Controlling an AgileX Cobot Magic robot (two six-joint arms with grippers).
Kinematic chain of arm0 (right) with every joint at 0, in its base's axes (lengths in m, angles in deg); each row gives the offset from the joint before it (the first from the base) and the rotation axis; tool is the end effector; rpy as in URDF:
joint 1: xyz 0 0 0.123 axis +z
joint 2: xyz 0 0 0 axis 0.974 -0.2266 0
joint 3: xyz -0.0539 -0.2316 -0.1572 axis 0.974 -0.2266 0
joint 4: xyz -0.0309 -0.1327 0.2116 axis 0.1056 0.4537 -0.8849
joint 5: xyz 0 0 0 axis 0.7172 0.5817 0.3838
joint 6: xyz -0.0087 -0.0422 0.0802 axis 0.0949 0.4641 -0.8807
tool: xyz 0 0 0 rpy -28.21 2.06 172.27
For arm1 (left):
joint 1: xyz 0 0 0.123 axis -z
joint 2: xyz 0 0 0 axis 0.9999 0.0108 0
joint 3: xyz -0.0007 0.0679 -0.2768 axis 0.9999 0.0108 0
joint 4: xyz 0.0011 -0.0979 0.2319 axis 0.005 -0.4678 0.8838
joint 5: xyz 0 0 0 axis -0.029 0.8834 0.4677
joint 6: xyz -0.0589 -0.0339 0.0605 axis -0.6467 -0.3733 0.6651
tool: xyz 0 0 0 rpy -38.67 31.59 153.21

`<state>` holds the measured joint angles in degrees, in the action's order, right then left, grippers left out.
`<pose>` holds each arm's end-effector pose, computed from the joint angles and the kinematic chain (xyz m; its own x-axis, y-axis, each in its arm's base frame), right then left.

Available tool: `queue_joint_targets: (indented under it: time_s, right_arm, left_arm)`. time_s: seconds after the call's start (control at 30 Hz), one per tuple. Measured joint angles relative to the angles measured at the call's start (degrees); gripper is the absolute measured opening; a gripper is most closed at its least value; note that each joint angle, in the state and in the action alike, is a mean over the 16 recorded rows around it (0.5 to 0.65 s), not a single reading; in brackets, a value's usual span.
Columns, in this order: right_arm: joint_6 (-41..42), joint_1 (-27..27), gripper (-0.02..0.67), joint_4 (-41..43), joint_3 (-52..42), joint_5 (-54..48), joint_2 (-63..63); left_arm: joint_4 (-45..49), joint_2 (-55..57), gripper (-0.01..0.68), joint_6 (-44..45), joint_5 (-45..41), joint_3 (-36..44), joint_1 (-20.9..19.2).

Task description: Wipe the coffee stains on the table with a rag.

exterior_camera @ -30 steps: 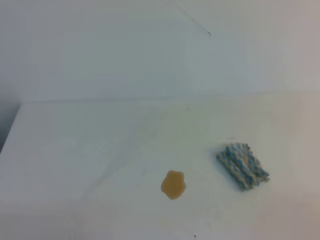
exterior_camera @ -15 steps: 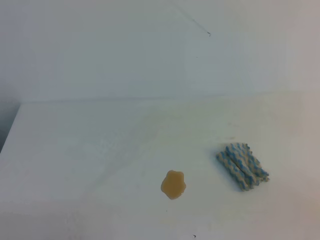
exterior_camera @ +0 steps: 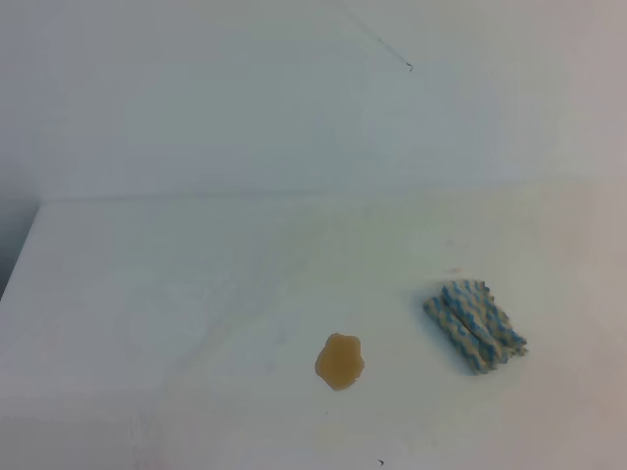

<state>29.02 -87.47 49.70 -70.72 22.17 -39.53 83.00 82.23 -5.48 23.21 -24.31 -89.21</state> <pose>0.0393 -0.0109 0.2537 0.5394 0.1885 -0.8207 0.0658 0.9622 0.2643 0.0536 -0.0029 0.1724 -0.2262 -0.3044 -0.9253 -0.0380 0.9520 -0.3039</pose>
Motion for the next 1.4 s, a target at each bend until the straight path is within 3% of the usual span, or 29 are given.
queue_joint_targets:
  time_s: [0.23,0.5,0.73,0.93,1.2,1.4]
  right_arm:
    - [-1.93,0.0,-0.004,2.14,8.53,-5.14,-1.22]
    - [-2.24,0.02,-0.004,4.36,24.17,-26.63,-8.64]
    - [5.05,1.66,-0.004,0.91,35.95,-44.8,-20.52]
    - [21.76,3.88,-0.004,-10.53,41.39,-54.39,-29.89]
    - [44.4,5.93,-0.004,-35.12,43.15,-59.17,-38.04]
    - [52.49,6.08,-0.003,-47.5,43.23,-62.79,-43.83]
  left_arm:
    - [0.0,0.0,0.001,0.0,0.0,0.0,0.0]
    - [0.0,0.0,0.001,0.0,0.0,0.0,0.0]
    - [0.0,0.0,0.001,0.0,0.0,0.0,0.0]
    - [0.0,0.11,0.001,0.0,0.0,0.0,0.01]
    - [0.0,0.11,0.001,0.0,0.0,0.0,0.01]
    - [0.0,0.11,0.001,0.0,0.0,0.0,0.01]
